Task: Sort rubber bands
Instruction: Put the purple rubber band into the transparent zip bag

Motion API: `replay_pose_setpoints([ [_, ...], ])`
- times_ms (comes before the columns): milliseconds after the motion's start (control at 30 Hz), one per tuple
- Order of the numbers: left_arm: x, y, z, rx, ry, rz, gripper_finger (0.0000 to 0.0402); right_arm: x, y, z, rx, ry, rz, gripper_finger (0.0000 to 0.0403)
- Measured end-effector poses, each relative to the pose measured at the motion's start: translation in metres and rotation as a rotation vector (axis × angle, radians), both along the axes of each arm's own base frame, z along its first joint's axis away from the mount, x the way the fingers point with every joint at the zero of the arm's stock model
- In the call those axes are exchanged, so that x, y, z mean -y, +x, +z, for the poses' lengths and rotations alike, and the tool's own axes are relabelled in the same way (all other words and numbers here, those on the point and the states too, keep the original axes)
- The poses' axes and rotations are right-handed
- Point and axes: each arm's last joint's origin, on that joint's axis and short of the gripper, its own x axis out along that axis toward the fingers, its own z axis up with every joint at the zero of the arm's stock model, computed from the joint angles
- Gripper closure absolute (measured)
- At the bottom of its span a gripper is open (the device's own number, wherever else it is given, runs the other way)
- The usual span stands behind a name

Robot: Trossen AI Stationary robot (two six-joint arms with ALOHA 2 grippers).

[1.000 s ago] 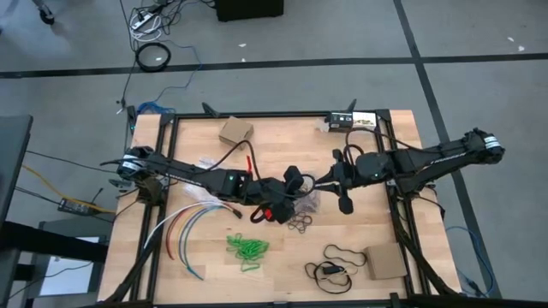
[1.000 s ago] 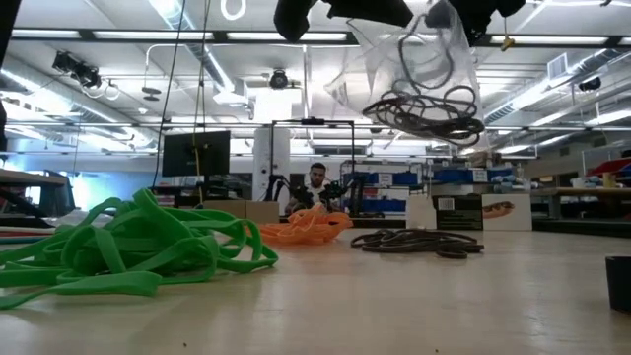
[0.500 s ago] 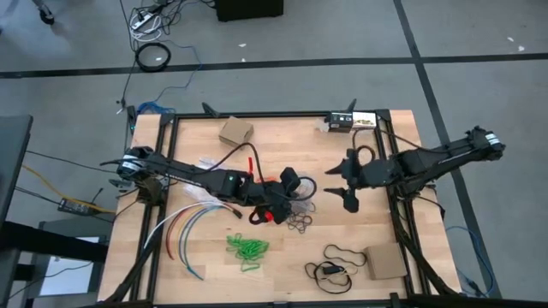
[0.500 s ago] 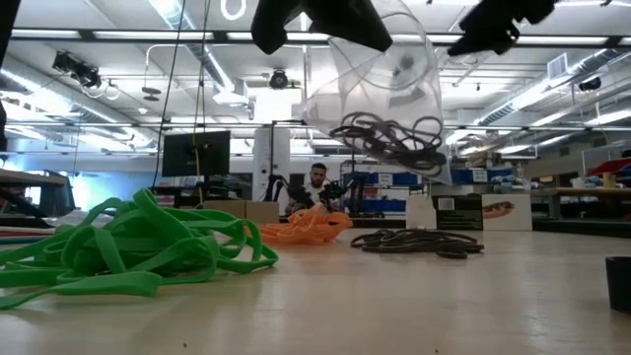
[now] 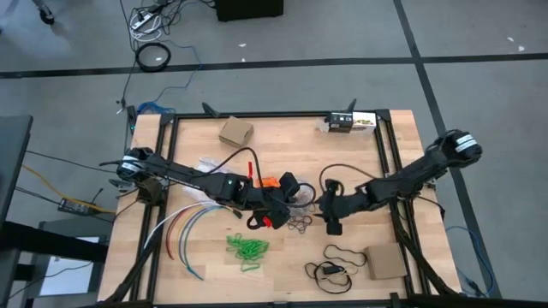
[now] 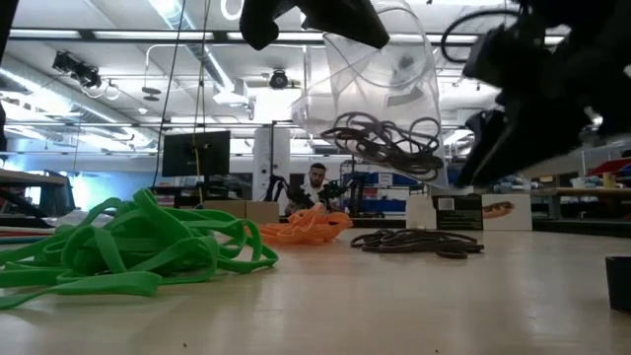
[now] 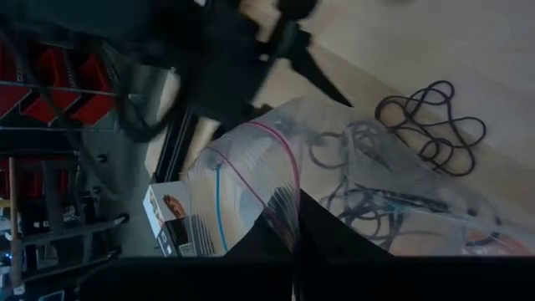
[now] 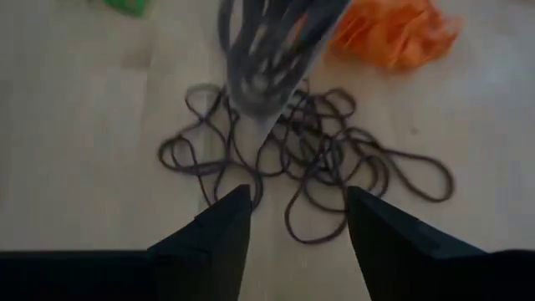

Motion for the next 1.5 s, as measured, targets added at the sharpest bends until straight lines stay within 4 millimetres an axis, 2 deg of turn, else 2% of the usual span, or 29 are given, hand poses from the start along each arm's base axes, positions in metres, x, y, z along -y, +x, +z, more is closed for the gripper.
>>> replay_pose_setpoints([
  [200, 0.000, 0.000, 0.000, 0.002, -0.007, 0.007, 0.0401, -0.001, 0.011, -0.034, -0.092, -0.021, 0.005, 0.0234],
  [300, 0.000, 0.000, 0.000, 0.000, -0.014, 0.013, 0.0401, 0.003, 0.016, -0.041, -0.098, -0.019, -0.040, 0.0248],
  [433, 0.000, -0.001, -0.001, -0.006, -0.013, 0.014, 0.0401, 0.011, 0.020, -0.043, -0.100, 0.003, -0.075, 0.0291],
  [567, 0.000, -0.001, -0.001, -0.012, -0.012, 0.014, 0.0401, 0.019, 0.021, -0.044, -0.131, 0.053, -0.054, 0.0379],
  [700, -0.001, -0.001, -0.002, -0.017, -0.014, 0.017, 0.0401, 0.019, 0.020, -0.036, -0.123, 0.067, -0.040, 0.0399],
  [800, -0.001, -0.002, -0.003, -0.030, -0.013, 0.018, 0.0401, 0.016, 0.016, -0.015, -0.093, 0.072, -0.018, 0.0401],
  [967, 0.000, -0.003, -0.004, -0.042, -0.050, 0.006, 0.0401, 0.017, 0.003, 0.039, 0.015, 0.009, -0.051, 0.0402],
  [1067, 0.001, -0.002, -0.003, -0.032, -0.065, -0.007, 0.0401, 0.018, -0.006, 0.081, 0.165, 0.004, -0.041, 0.0402],
  [1167, 0.001, -0.001, -0.002, -0.021, -0.083, -0.024, 0.0401, 0.022, -0.014, 0.110, 0.263, -0.022, -0.023, 0.0403],
  [1300, 0.002, 0.000, -0.001, -0.011, -0.106, -0.047, 0.0401, 0.025, -0.017, 0.152, 0.396, -0.074, 0.001, 0.0403],
  [1500, 0.002, 0.003, 0.002, 0.027, -0.119, -0.054, 0.0401, 0.023, -0.012, 0.196, 0.498, -0.153, 0.050, 0.0403],
])
